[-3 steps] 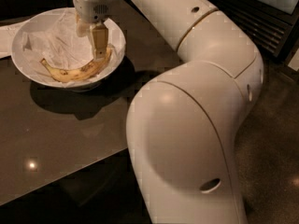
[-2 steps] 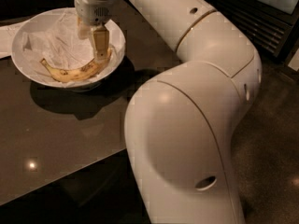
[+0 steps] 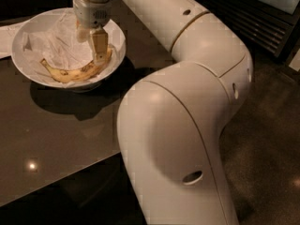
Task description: Pick banana from white bowl
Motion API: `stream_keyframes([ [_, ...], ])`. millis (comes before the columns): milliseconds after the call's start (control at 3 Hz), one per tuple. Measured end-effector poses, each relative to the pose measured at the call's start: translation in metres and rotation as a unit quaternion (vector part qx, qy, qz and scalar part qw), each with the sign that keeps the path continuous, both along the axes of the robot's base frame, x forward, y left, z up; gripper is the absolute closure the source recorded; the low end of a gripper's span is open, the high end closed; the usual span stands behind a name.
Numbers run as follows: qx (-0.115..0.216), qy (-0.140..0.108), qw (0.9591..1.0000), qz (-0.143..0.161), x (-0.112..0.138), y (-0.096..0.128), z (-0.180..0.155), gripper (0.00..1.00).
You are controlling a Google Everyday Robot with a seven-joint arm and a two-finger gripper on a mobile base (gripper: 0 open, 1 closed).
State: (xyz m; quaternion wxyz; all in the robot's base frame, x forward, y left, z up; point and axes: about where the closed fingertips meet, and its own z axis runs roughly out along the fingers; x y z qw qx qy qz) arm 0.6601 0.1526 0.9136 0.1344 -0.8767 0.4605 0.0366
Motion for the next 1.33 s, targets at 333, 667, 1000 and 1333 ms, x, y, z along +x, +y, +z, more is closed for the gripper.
stream_keyframes([
  [333, 0.001, 0.008, 1.0, -0.002, 0.001, 0.0, -0.007, 0.33],
  [667, 0.001, 0.019, 0.9998, -0.003, 0.001, 0.0, -0.016, 0.32],
  [1000, -0.001, 0.027, 0.9996, -0.002, 0.0, 0.0, -0.023, 0.31],
  [1333, -0.004, 0.035, 0.9994, 0.001, -0.001, 0.001, -0.031, 0.31],
])
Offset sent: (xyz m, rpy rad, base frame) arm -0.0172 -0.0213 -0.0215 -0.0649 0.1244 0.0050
